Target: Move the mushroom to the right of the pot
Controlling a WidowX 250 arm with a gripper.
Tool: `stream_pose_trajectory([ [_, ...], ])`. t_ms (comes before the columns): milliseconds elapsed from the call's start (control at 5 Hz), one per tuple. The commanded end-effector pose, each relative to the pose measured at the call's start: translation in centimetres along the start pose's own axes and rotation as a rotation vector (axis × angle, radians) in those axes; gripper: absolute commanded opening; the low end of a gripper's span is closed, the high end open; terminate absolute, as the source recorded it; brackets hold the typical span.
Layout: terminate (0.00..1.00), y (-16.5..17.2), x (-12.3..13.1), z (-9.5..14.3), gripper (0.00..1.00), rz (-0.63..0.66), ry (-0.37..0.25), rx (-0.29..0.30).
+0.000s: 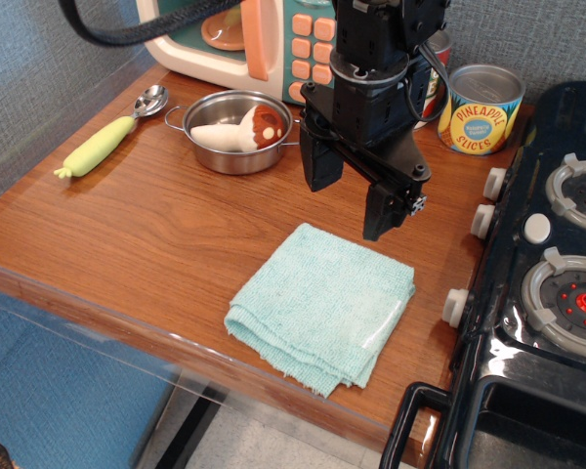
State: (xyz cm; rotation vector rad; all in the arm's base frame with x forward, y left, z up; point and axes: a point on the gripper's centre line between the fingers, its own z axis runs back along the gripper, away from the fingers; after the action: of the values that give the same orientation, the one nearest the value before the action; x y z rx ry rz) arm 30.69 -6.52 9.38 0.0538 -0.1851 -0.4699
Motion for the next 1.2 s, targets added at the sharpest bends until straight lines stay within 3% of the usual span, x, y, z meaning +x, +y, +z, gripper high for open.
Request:
stream_pose_trajectory([
  [0,0.00,0.0,0.0,0.0,1.00,0.000,0.000,0.000],
  [200,0.00,3.4,0.1,-0.2,1.00,0.068,-0.013,0.033],
  [400,0.00,7.5,-0.3,-0.1,1.00,0.180,-0.029,0.114],
  [600,0.00,11.8,-0.9,-1.3,1.00,0.307,-0.009,0.144],
  [1000,0.00,17.3,-0.5,-3.2,1.00,0.423,0.019,0.186],
])
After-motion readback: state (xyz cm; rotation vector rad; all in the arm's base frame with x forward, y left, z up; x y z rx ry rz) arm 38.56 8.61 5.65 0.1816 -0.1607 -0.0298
